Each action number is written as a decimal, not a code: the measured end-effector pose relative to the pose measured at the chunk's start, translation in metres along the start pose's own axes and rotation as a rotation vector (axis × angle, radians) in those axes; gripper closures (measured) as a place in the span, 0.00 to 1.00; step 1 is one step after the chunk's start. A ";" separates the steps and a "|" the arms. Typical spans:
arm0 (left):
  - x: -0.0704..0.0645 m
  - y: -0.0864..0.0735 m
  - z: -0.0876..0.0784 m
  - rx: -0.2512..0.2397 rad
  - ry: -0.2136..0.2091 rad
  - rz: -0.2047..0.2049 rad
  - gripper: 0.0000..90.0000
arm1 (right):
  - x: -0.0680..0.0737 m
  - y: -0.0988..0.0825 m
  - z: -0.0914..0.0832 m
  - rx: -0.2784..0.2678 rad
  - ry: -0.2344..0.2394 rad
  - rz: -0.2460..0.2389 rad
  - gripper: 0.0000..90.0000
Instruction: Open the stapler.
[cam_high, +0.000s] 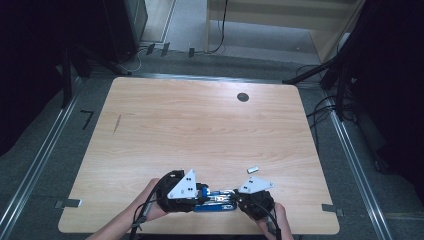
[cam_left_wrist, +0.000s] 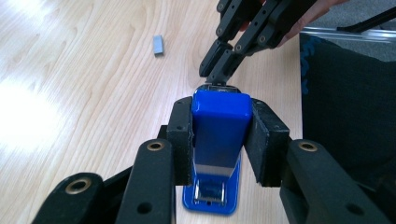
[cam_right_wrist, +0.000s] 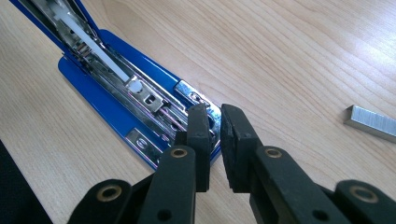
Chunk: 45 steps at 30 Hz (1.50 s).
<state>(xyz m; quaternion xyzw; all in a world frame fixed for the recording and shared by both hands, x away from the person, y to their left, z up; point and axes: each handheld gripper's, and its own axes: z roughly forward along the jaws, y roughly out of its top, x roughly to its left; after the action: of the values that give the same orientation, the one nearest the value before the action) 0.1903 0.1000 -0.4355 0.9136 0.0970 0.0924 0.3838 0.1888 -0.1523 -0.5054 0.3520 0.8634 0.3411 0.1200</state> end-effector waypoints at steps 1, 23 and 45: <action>0.000 -0.002 -0.002 0.004 0.002 0.001 0.74 | 0.000 0.000 0.000 0.001 0.000 -0.001 0.93; 0.003 -0.028 -0.025 0.051 0.008 -0.055 0.73 | -0.001 0.000 0.000 0.000 0.006 -0.002 0.93; 0.008 -0.053 -0.032 0.115 0.002 -0.079 0.73 | -0.003 -0.001 0.000 -0.003 0.015 0.000 0.93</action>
<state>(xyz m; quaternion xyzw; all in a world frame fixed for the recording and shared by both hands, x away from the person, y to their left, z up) 0.1846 0.1603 -0.4513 0.9296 0.1384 0.0726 0.3337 0.1908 -0.1543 -0.5062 0.3494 0.8637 0.3449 0.1140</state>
